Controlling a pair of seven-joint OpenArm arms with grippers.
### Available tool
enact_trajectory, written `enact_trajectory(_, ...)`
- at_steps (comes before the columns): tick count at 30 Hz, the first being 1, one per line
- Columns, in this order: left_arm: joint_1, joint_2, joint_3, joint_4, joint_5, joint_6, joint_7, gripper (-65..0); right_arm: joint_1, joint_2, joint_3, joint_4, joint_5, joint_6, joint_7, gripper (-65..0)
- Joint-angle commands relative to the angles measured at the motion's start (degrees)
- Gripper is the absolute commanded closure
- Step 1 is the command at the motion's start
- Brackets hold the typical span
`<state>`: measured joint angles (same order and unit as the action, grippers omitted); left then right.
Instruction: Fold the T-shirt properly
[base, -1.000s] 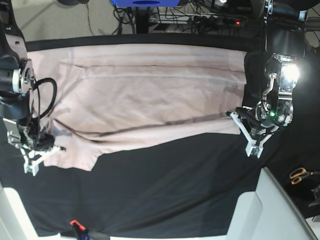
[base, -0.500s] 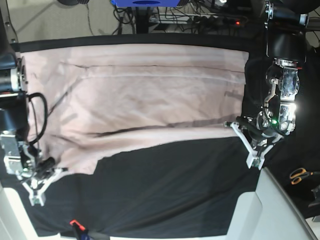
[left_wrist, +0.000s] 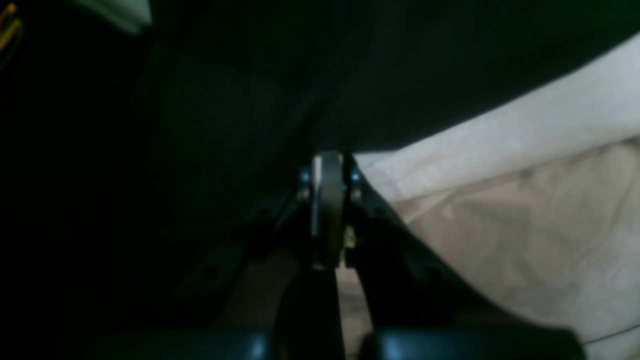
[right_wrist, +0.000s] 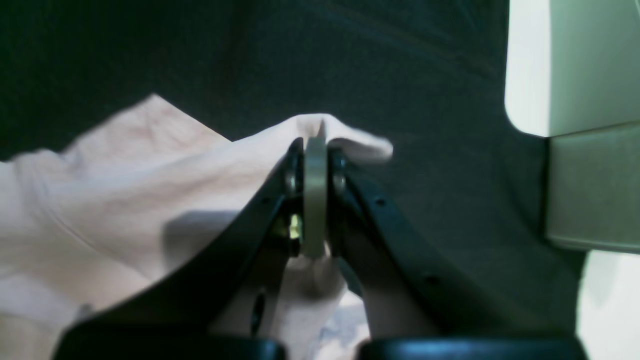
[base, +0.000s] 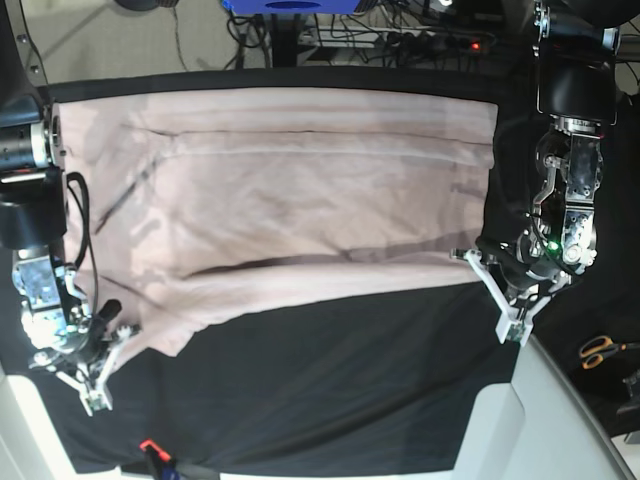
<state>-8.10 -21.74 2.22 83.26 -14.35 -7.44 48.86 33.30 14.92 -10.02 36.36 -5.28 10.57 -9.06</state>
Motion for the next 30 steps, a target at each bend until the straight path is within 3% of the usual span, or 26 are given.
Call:
enact_trajectory(1,-1.1,-0.8,-0.4,1.5,0.2,0.4,-0.9,0.0,1.9,0.7,0.2,1.0,-0.2,-0.3,1.5,0.0)
enact_trajectory(7,-0.8,-0.8,-0.3,2.0,0.2,0.4,-0.5,0.0,1.8,1.0,0.2,1.0,-0.3,-0.3,1.0,0.0)
enact_trajectory(14,3.9,0.6,0.2,4.5,10.0,0.3,1.2,0.0,-3.9,1.1,0.7,6.7,-0.2,-0.3,-9.9,0.0)
enact_trajectory(18,7.0,0.5,0.3,5.6,12.6,0.0,1.2,0.0,-8.9,0.8,0.9,15.9,0.0,-0.3,-22.4,0.0)
enact_trajectory(21,9.0,0.4,0.3,5.6,12.9,-0.1,1.2,0.0,-13.7,-0.7,5.0,23.8,0.0,-0.3,-28.8,0.0)
enact_trajectory(24,10.7,0.4,0.4,5.7,13.0,-0.3,1.2,0.0,-17.5,-1.7,7.3,30.2,0.0,-0.3,-32.8,0.0)
enact_trajectory(27,12.6,-0.4,0.4,7.1,13.0,-4.0,1.2,0.0,-20.0,-1.7,7.6,34.1,0.0,-0.3,-35.6,0.0)
enact_trajectory(30,14.6,-1.3,0.3,10.6,13.0,-5.0,1.3,0.0,-22.0,-1.3,7.7,36.8,0.0,-0.3,-36.7,0.0)
